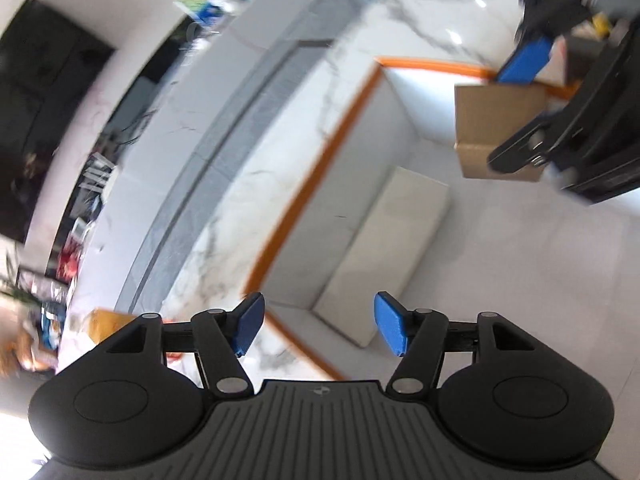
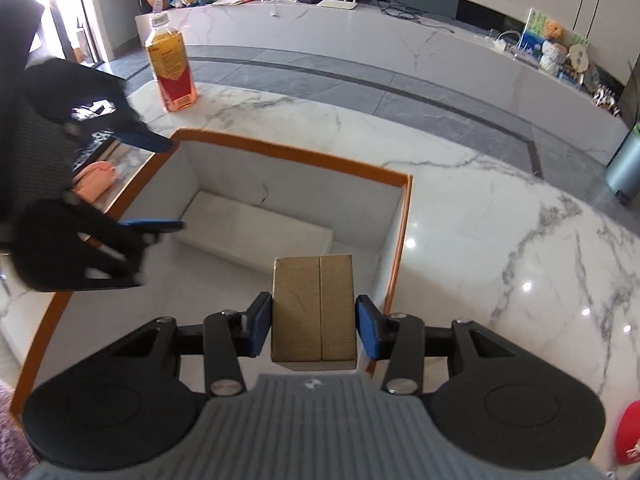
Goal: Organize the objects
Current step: 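Lower the brown cardboard box into the orange box corner and open the right gripper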
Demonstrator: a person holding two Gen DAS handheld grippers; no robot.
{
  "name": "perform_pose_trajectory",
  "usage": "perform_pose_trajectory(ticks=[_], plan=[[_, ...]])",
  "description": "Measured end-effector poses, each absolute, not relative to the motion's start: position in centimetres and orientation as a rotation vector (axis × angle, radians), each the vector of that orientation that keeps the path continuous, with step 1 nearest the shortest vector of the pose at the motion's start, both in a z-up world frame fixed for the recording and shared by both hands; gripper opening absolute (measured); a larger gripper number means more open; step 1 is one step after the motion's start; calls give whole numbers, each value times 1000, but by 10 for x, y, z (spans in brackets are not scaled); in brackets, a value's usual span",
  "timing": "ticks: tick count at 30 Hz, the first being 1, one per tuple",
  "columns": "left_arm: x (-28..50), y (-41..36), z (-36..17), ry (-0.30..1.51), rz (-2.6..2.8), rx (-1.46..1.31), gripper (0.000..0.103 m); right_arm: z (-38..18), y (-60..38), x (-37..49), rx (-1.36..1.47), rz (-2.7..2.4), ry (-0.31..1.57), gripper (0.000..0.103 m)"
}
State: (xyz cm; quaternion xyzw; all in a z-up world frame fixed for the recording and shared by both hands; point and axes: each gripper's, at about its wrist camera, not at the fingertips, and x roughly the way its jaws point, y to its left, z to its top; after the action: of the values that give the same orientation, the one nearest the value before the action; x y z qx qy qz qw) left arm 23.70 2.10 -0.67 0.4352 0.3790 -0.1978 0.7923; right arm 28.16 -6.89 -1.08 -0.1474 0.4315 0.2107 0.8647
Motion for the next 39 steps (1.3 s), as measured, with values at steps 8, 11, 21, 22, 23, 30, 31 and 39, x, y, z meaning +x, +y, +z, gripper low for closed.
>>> perform_pose_trajectory(ticks=[8,11,21,22,23,30,31,39], plan=[[295,66,12,932,-348,624,74,-39,-19,293,-549,301,822,47],[300,76,9,999,-382,508,70,-52,-3,292,-632,253,802,47],[306,73,-24,1049,-461,488,36,-71,-6,321,-545,194,805,47],[307,73,-25,1055,-468,479,33,-71,-9,325,-521,191,816,47],[309,73,-25,1062,-475,466,29,-71,-9,329,-504,191,817,47],[305,73,-28,1075,-464,470,27,-63,-15,334,-460,239,806,55],[304,74,-28,1075,-462,470,26,-60,-17,333,-463,238,800,61],[295,74,-28,1064,-453,484,25,-31,-33,309,-545,402,850,43]])
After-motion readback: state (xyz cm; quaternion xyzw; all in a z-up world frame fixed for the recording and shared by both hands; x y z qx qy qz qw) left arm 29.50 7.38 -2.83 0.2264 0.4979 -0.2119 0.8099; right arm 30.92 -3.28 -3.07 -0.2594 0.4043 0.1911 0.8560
